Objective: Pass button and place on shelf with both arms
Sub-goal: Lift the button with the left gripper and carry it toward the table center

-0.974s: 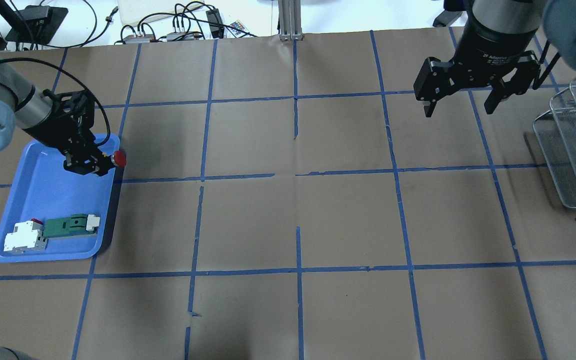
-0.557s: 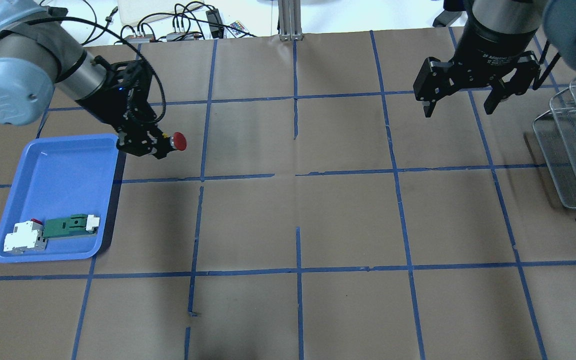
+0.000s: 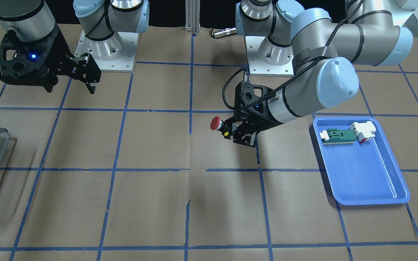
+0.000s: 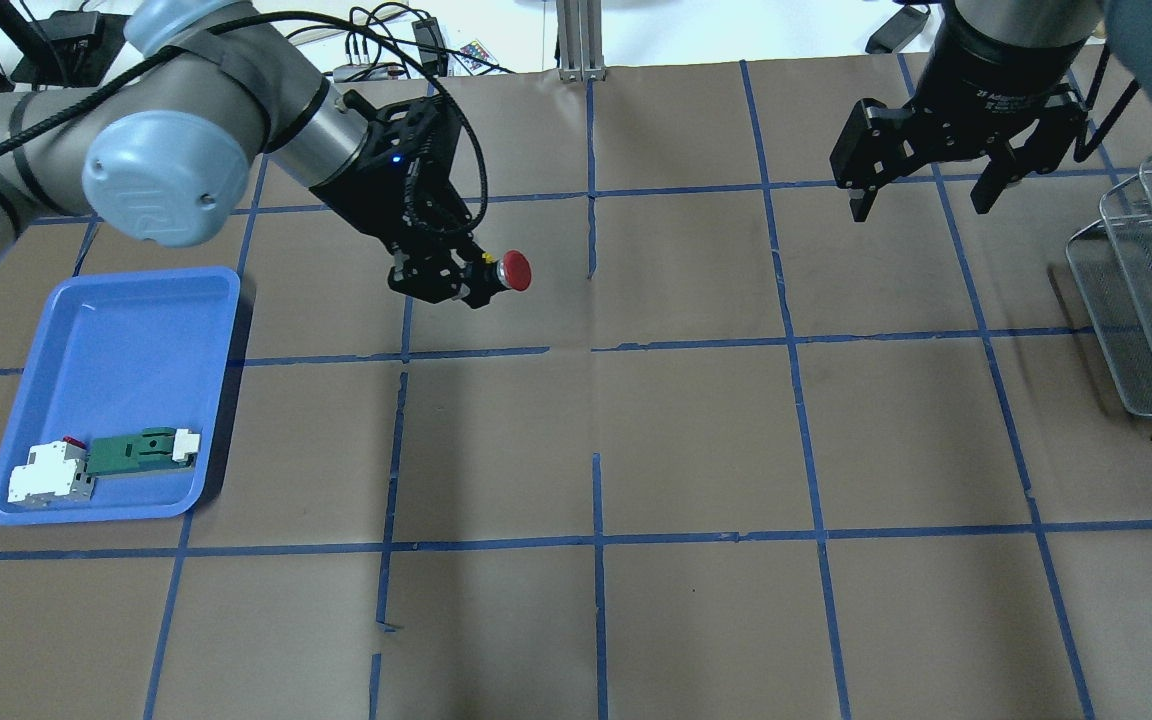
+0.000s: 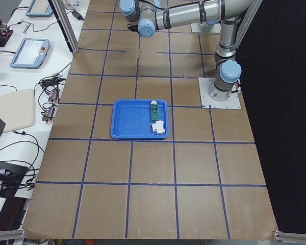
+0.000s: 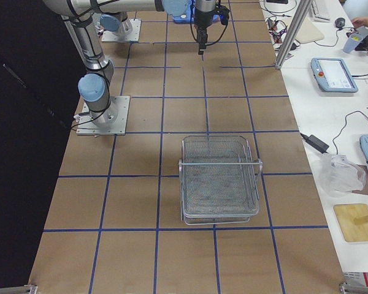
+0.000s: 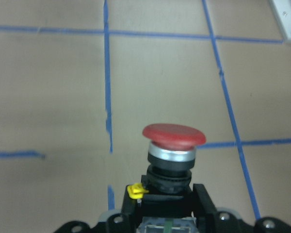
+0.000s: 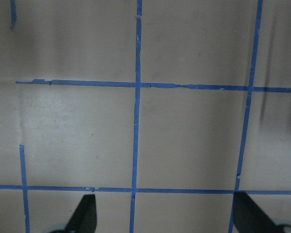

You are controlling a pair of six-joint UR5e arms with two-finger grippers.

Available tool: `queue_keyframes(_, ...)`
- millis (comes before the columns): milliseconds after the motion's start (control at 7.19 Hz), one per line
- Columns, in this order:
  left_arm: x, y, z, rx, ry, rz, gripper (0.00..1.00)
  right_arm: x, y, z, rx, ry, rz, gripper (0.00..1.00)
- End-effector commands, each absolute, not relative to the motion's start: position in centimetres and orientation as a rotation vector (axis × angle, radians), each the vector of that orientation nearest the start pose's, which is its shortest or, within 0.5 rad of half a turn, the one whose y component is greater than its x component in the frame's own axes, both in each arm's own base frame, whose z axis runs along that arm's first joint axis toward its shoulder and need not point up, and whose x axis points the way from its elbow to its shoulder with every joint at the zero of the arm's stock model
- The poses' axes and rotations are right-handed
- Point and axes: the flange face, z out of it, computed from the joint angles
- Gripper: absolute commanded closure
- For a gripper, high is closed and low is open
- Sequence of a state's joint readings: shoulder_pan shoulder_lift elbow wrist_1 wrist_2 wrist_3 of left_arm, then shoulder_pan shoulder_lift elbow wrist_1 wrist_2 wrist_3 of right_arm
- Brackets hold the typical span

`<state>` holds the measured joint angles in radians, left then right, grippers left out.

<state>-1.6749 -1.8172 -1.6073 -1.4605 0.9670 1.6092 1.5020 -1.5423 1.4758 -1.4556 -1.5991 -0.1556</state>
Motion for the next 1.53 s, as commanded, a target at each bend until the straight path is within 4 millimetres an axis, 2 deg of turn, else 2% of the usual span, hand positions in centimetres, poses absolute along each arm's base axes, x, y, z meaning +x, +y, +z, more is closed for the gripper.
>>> queue_keyframes(0, -31.7, -52.3, 39.0, -1.838, -1.677, 0.480, 1.00, 6.0, -50.9, 51.3, -0.414, 3.119, 0.108, 0.00)
queue_keyframes(139, -33.1, -51.9, 39.1, -1.780, -1.652, 0.501, 1.00, 6.4, -50.1, 52.3, -0.523, 3.076, 0.091, 0.00)
queue_keyframes(278, -34.3, -51.5, 39.5, -1.777, -1.629, 0.536, 1.00, 7.2, -49.2, 53.6, -0.686, 2.961, 0.015, 0.00)
queue_keyframes(417, -35.5, -50.8, 39.9, -1.769, -1.635, 0.529, 1.00, 7.6, -47.7, 55.5, -0.842, 2.928, -0.054, 0.00)
queue_keyframes(557, -35.9, -50.7, 40.0, -1.771, -1.641, 0.537, 1.00, 7.6, -47.1, 55.9, -1.052, 2.870, -0.074, 0.00)
queue_keyframes(835, -36.0, -50.8, 40.5, -1.743, -1.670, 0.556, 1.00, 7.7, -46.8, 55.5, -1.455, 2.694, -0.075, 0.00)
queue_keyframes(974, -36.1, -50.8, 40.6, -1.745, -1.669, 0.560, 1.00, 7.8, -46.6, 55.5, -1.663, 2.563, -0.089, 0.00)
queue_keyframes(1113, -36.1, -50.8, 40.6, -1.743, -1.669, 0.560, 1.00, 8.5, -46.6, 54.7, -1.820, 2.401, -0.129, 0.00)
queue_keyframes(1391, -36.1, -50.7, 40.7, -1.741, -1.668, 0.564, 1.00, 9.7, -46.8, 54.6, -1.917, 2.219, -0.267, 0.00)
